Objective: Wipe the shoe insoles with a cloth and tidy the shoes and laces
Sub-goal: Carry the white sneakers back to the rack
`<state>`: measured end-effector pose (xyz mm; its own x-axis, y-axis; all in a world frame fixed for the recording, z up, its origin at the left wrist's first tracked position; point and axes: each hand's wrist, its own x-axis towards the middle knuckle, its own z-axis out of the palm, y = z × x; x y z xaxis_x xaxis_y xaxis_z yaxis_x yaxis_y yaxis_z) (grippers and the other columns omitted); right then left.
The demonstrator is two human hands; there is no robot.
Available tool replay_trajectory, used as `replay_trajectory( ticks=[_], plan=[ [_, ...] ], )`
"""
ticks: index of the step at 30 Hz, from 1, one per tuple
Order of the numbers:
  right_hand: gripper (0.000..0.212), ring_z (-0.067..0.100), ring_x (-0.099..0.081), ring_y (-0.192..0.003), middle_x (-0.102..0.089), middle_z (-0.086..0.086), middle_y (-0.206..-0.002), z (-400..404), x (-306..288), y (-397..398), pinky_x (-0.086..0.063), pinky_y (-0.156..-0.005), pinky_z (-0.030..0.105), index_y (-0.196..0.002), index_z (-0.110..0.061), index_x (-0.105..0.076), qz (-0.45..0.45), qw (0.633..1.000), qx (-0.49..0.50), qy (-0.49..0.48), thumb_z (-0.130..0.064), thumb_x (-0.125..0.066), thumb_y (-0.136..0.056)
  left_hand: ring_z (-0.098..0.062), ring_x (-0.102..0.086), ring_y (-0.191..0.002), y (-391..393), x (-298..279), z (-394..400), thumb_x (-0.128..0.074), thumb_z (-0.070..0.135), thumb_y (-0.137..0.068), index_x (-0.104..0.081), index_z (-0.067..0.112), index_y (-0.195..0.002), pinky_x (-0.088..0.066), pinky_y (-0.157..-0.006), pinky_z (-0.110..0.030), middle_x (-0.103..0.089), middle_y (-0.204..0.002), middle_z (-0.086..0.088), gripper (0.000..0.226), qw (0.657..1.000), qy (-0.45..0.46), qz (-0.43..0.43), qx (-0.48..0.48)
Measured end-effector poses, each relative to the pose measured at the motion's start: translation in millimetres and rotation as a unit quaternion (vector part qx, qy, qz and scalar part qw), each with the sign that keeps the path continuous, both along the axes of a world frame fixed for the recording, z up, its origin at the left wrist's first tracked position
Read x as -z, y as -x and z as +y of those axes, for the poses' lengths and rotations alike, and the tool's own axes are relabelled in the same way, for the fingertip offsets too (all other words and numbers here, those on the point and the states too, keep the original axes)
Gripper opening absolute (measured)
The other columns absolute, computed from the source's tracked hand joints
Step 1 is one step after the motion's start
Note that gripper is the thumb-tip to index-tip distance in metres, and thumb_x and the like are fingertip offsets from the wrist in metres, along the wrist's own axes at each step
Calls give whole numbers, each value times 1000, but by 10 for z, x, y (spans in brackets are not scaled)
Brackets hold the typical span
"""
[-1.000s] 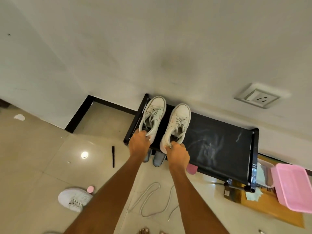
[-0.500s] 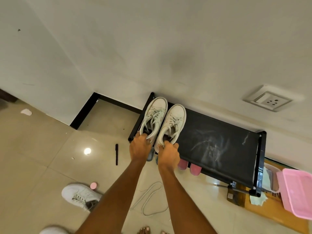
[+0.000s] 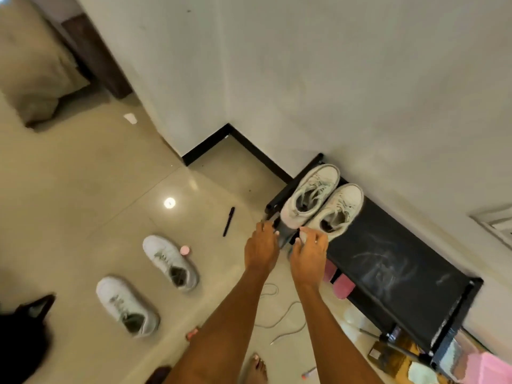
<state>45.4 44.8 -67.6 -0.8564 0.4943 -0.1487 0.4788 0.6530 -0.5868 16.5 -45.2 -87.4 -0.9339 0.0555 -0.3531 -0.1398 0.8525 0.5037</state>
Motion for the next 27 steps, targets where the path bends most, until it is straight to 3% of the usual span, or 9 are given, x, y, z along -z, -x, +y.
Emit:
replay_trajectory(
  ticks=[4,10,13,17,20,24,27],
  plan=[
    [27,27,-52,-106,-43,11,-125,-754,171,-115,-42,-85,33,-117,-9,-54,-66,990,-110,51,-7,-49,-90,-28,-57,-107,-440,86,-594,-35,24,-100,-43,13,-131,-45,-85,-38,-50,-129,-8,34,993,-9,-39,-114],
    [27,23,-55,-107,-45,5,-123,-2079,743,-593,-46,-83,32,-117,-16,-54,-200,922,-315,105,-11,-50,-90,-25,-58,-104,-1273,529,-1819,-31,26,-101,-45,12,-123,-47,-84,-37,-54,-121,-7,29,948,8,-113,-296],
    [31,22,-47,-117,-43,6,-126,-2528,1213,-785,-44,-85,32,-121,-15,-51,-239,880,-404,70,-10,-49,-90,-24,-57,-109,-1641,1003,-2351,-39,23,-99,-41,13,-128,-49,-85,-36,-51,-126,-6,30,921,42,-130,-365],
    [42,27,-40,-125,-35,14,-136,-2835,2135,-896,-40,-96,32,-129,-11,-45,-280,836,-472,-4,-7,-49,-88,-26,-46,-121,-2105,1755,-2823,-51,15,-94,-28,15,-138,-49,-87,-36,-37,-133,-12,49,847,48,-216,-484],
    [52,31,-34,-130,-29,16,-142,-2837,2817,-846,-38,-100,36,-136,-11,-38,-280,816,-501,-64,-9,-52,-86,-28,-42,-123,-2366,2365,-3020,-55,13,-92,-24,20,-141,-48,-85,-36,-31,-134,-15,58,812,33,-249,-527],
    [68,33,-24,-137,-17,19,-151,-2758,3450,-644,-40,-100,42,-143,-19,-31,-270,801,-523,-105,-18,-65,-84,-31,-36,-130,-2516,3092,-3214,-57,13,-91,-21,26,-146,-46,-92,-38,-23,-145,-17,67,811,6,-236,-535],
    [66,37,-40,-126,-25,20,-146,-2774,3799,-534,-45,-94,41,-140,-22,-38,-253,784,-553,-126,-23,-69,-81,-33,-37,-128,-2447,3495,-3358,-62,20,-89,-34,27,-143,-44,-95,-40,-25,-144,-17,61,827,-19,-203,-524]
  ],
)
